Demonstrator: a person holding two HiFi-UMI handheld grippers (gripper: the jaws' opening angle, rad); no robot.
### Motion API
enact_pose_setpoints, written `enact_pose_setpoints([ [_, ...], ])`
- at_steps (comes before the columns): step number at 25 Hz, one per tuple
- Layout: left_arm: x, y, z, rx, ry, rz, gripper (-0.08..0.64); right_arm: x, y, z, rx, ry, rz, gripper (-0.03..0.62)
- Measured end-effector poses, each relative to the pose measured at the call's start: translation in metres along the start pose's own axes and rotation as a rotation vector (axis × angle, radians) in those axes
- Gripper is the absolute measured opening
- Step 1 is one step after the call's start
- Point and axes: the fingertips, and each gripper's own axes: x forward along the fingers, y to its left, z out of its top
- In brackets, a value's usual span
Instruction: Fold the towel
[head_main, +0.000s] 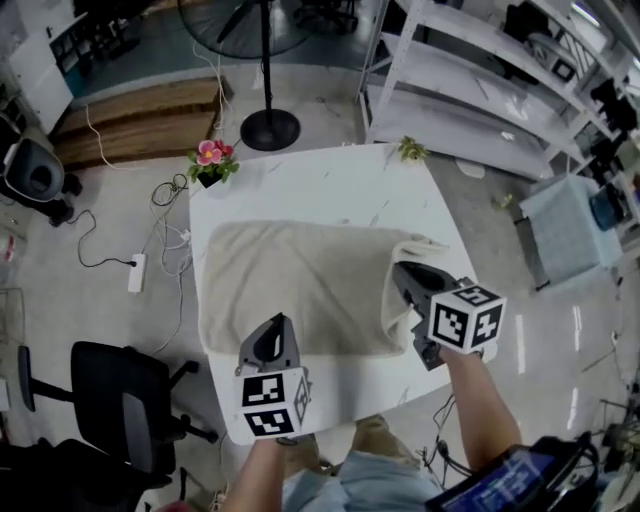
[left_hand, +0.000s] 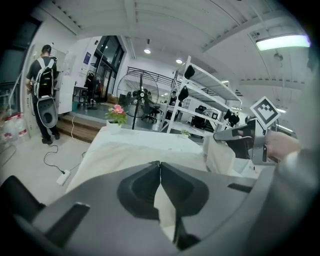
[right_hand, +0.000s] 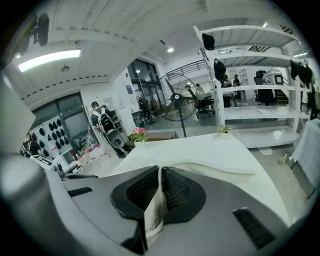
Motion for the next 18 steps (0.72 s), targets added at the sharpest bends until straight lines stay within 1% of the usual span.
enact_pose_setpoints([
  [5,-0.029,0.066,-0.001,-0.058,-0.028,0.09,0.009,0.059,0.07,0.005,-0.082,0.033,0.098,0.034],
  [11,-0.06,0.134,-0.011,-0.121,-0.035,0.19,0.009,0.121,0.154,0.002,-0.182,0.083,0.216,0.034],
  [15,-0.073,0.165,-0.018,-0.16,-0.035,0.239,0.009,0.156,0.206,-0.009,-0.236,0.12,0.29,0.034],
  [18,-0.08,0.18,-0.027,-0.183,-0.013,0.26,0.009,0.18,0.234,-0.027,-0.265,0.166,0.327,0.034],
])
